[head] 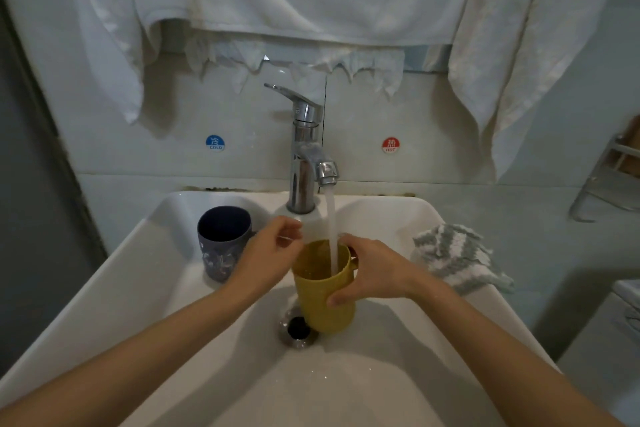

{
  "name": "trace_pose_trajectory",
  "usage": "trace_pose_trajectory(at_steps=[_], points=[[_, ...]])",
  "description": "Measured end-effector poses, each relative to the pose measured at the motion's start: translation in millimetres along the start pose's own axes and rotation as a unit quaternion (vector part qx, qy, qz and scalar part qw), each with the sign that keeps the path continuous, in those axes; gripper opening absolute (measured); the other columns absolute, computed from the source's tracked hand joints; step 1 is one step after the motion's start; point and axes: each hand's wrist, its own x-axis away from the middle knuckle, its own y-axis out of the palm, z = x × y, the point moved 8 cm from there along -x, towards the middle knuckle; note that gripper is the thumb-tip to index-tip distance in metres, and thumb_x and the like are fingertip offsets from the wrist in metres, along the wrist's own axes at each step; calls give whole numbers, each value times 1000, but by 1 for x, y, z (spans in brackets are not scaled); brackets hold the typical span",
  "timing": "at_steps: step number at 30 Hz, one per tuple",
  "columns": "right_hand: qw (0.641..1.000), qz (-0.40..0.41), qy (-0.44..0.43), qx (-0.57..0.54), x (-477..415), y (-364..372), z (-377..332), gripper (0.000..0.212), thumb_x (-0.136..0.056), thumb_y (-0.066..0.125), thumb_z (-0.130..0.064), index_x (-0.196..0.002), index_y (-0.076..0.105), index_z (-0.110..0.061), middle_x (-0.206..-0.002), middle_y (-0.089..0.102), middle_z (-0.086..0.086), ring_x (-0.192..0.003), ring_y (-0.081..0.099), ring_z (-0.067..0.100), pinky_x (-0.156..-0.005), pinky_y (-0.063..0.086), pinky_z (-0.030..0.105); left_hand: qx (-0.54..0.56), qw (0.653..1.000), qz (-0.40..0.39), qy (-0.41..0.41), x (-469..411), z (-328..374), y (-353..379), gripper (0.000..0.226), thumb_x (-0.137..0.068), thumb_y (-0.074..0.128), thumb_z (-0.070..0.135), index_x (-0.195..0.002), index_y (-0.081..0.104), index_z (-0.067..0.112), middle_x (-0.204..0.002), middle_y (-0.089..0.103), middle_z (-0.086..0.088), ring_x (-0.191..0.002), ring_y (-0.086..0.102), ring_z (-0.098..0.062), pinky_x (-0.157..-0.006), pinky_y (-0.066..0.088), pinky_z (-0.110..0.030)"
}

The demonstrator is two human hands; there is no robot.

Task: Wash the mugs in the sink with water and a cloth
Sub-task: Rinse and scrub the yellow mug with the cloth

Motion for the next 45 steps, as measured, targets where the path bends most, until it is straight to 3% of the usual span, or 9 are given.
trace_pose_trajectory(at_steps=[8,13,19,24,27,31,37,42,45], points=[[999,-28,12,17,4,-6,6,69,-61,85,-40,-119,52,-25,-109,59,-10,-101,57,11,-88,52,29,8,994,-83,-67,13,-21,19,24,-98,41,31,-120,49,22,-124,54,2,-112,52,-13,-97,46,-36],[999,-32,-21,18,3,-2,-4,65,-60,86,-38,-111,47,-33,-100,56,-18,-92,55,3,-81,48,19,86,976,-130,-149,29,-21,31,22,-100,33,39,-117,41,28,-122,47,4,-104,50,-12,-78,51,-30],[989,24,-11,148,5,-8,-4,85,-59,83,-50,-131,41,-32,-118,57,-11,-104,54,12,-84,48,28,305,846,-165,-405,51,-63,48,66,-91,37,58,-130,40,5,-128,51,-22,-109,58,-40,-79,56,-48],[973,60,-94,204,5,0,-26,85,-64,77,-56,-135,34,-39,-131,51,-12,-118,48,12,-91,48,33,470,746,-229,-412,53,-52,60,77,-87,28,71,-125,50,8,-119,61,-25,-106,61,-43,-79,57,-43],[961,59,-133,235,8,6,-40,82,-70,76,-49,-137,30,-40,-137,47,-10,-125,42,13,-95,45,32,475,762,-219,-381,48,-50,55,75,-85,27,69,-123,52,8,-119,62,-24,-113,57,-40,-97,45,-48],[962,33,-163,214,11,9,-47,81,-72,77,-41,-139,31,-37,-140,43,-8,-127,39,13,-98,40,27,454,775,-229,-375,51,-46,59,61,-84,47,61,-124,52,16,-119,62,-19,-108,58,-36,-87,51,-43],[985,-117,-98,77,13,13,-28,81,-77,70,-2,-138,27,-33,-146,24,-7,-125,27,5,-103,33,20,336,867,-212,-302,46,-58,58,64,-76,58,58,-128,47,22,-121,57,-13,-106,60,-32,-73,56,-41],[988,-1,63,-138,3,-8,-1,48,-92,55,-21,-137,38,-28,-144,39,-7,-134,35,16,-108,36,34,186,943,-166,-220,39,-55,47,92,-67,63,53,-143,19,27,-132,45,-1,-112,53,-23,-92,52,-42],[984,29,112,-135,2,-5,9,63,-91,52,-46,-145,26,-25,-148,34,-4,-133,38,19,-104,35,33,126,974,-134,-132,32,-38,40,98,-73,70,41,-148,8,28,-143,34,1,-116,49,-19,-86,53,-31]])
